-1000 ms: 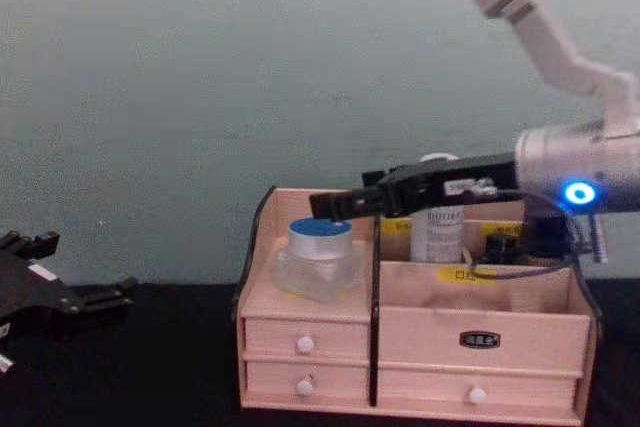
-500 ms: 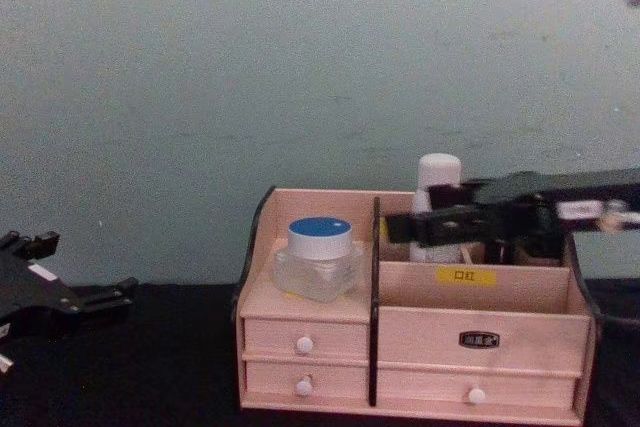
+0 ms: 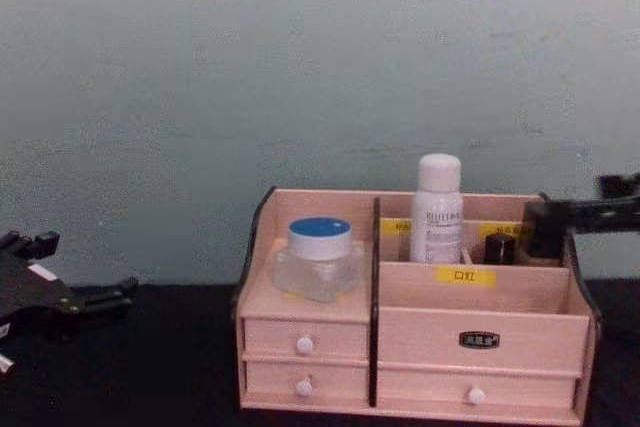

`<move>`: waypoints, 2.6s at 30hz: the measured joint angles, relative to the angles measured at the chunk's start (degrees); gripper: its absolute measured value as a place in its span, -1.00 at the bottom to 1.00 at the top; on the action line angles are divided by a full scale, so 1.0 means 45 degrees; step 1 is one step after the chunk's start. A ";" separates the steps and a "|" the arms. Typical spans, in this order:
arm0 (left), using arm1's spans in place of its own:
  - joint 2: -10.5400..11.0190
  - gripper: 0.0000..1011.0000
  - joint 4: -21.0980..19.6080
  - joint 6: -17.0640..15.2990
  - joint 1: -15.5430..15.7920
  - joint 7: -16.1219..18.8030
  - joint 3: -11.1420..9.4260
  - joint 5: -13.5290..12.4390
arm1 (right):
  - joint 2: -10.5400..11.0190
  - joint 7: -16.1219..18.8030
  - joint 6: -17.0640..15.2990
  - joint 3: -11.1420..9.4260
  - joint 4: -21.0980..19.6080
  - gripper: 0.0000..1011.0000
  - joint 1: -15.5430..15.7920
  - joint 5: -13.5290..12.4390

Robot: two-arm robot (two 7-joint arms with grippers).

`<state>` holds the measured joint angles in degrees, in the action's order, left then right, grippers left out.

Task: Pick up the facial cleanser and watermelon frost from the table and place them into the tiered storage box.

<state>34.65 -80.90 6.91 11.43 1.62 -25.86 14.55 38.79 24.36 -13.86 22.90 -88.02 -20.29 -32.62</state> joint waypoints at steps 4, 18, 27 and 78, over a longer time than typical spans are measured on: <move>0.0000 0.98 0.0000 0.0000 0.0000 0.0000 0.0000 0.0000 | -0.0319 -0.1875 0.0314 -0.0758 -0.0094 0.98 0.0627 0.0394; 0.0000 0.98 0.0000 0.0000 0.0000 0.0000 0.0000 0.0001 | -0.2808 -0.8128 0.1976 -0.1104 0.1344 0.98 0.1540 0.3985; 0.0000 0.98 0.0000 0.0000 0.0000 0.0000 0.0000 0.0000 | -0.3580 -0.9339 0.2632 -0.0672 0.2803 0.98 0.1348 0.5504; 0.0000 0.98 0.0000 0.0000 0.0000 0.0000 0.0000 0.0000 | -0.3718 -0.9248 0.2573 -0.0726 0.3032 0.98 0.1312 0.5594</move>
<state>34.64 -80.90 6.91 11.43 1.62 -25.86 14.55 22.06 -17.26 -2.29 19.63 -74.38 -14.38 -7.44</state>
